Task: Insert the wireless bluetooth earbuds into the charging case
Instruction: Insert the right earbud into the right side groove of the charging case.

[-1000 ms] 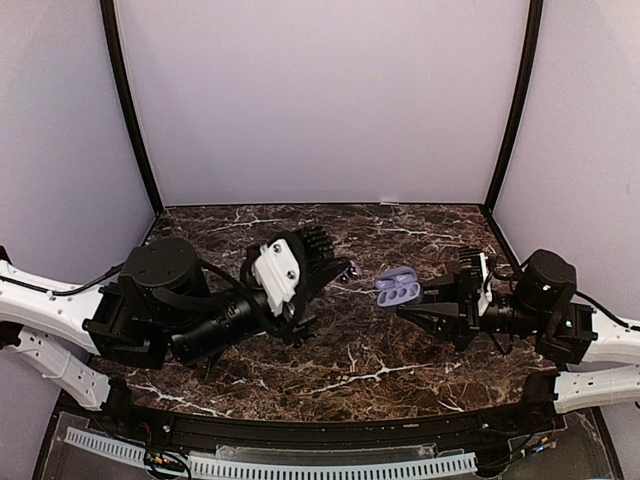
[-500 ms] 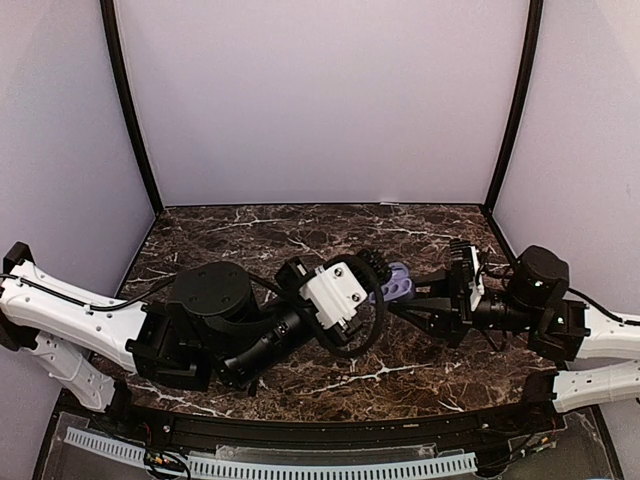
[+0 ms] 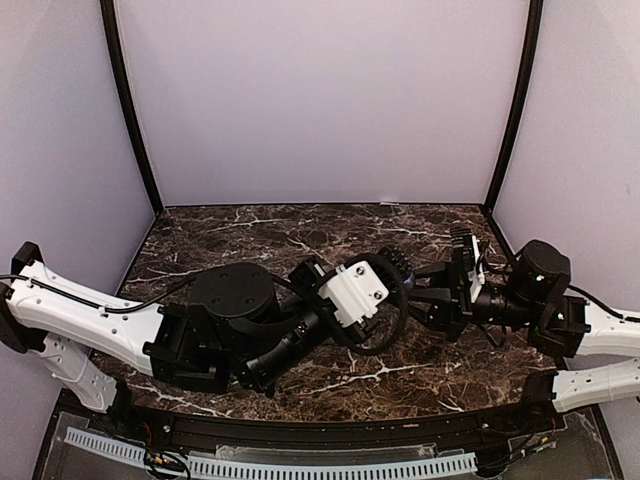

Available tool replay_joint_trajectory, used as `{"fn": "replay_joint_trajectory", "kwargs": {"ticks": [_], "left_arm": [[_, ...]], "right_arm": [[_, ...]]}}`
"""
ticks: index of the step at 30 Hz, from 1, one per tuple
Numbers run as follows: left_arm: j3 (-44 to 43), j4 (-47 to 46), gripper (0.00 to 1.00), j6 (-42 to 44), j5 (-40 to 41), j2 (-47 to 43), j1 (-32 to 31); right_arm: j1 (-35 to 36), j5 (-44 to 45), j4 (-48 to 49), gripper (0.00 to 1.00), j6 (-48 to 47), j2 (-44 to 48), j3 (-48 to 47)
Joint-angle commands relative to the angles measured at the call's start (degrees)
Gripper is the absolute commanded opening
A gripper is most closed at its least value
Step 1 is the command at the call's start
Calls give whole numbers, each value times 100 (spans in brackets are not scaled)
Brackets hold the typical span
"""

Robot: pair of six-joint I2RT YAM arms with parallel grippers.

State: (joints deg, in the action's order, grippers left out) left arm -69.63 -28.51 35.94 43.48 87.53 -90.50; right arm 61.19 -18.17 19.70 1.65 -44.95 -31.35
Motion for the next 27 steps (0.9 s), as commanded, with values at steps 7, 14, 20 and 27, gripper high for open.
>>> {"fn": "replay_joint_trajectory", "kwargs": {"ticks": [7,14,20,27], "left_arm": [[-544,75,0,225,462,411,-3],[-616,28,0,283,527,510,2],[-688,52,0,292,629,565,28],[-782,63,0,324,725,674,41]], "right_arm": [[33,303,32,0,107,-16,-282],[26,262,-34,0,32,-29,-307],[30,253,-37,0,7,-6,-301],[32,201,-91,0,-21,-9,-353]]}}
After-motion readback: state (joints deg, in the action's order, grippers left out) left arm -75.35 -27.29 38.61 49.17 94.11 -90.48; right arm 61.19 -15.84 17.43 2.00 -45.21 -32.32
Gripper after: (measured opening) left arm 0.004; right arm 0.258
